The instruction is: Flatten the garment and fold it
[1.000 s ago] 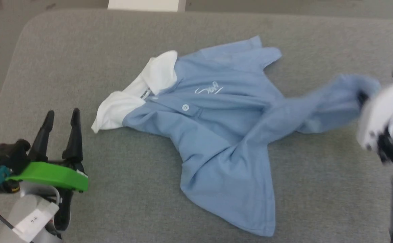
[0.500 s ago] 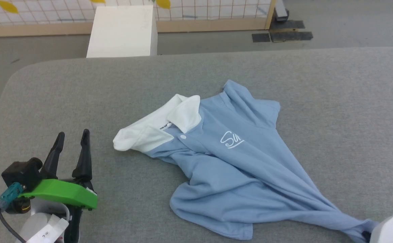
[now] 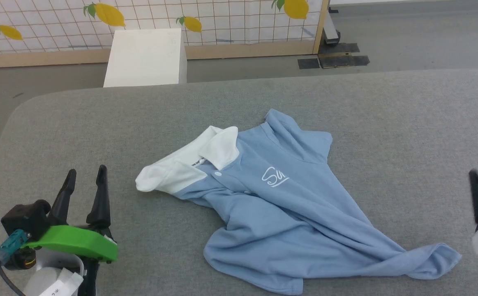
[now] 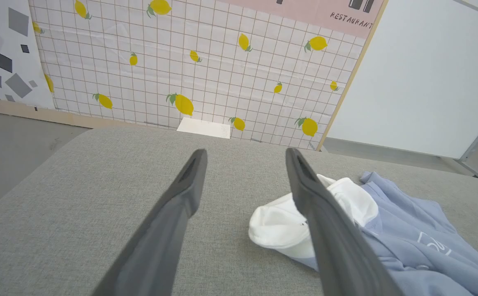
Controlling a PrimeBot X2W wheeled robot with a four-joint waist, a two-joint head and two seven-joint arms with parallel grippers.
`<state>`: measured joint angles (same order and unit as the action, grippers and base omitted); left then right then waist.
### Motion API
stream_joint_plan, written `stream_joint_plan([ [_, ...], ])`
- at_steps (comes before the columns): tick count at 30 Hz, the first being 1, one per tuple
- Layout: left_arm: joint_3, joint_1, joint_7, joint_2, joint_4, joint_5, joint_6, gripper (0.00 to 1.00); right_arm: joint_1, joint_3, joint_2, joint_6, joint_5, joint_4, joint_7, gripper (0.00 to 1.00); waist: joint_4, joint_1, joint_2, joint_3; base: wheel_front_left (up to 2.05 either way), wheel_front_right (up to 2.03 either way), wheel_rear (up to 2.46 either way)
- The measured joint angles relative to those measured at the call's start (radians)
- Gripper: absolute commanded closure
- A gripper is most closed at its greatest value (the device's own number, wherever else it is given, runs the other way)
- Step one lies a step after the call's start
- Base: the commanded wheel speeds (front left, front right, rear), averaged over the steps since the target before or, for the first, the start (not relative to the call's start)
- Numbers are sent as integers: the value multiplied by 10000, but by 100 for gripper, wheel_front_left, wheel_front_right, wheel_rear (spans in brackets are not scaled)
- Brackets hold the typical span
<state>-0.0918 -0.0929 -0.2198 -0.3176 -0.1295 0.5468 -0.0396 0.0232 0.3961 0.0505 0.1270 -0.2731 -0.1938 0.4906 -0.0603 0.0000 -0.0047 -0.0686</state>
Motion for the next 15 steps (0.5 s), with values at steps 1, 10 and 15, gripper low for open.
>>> stream_joint_plan([
  [1, -6, 2, 15, 2, 17, 0, 17, 0, 137, 33, 8, 0, 27, -13, -240, 0, 4, 0, 0, 0, 0, 0, 0],
  [10, -13, -1, 31, -31, 265, 69, 52, 0, 1419, -683, 4, 0, 686, 1308, -999, 0, 77, 0, 0, -380, 0, 0, 0],
  [15, -44, -270, 69, -142, 401, 82, -98, 0, 2861, -1486, 2, 0, 1290, 2148, -499, 0, 221, 0, -1, -920, 0, 0, 0],
])
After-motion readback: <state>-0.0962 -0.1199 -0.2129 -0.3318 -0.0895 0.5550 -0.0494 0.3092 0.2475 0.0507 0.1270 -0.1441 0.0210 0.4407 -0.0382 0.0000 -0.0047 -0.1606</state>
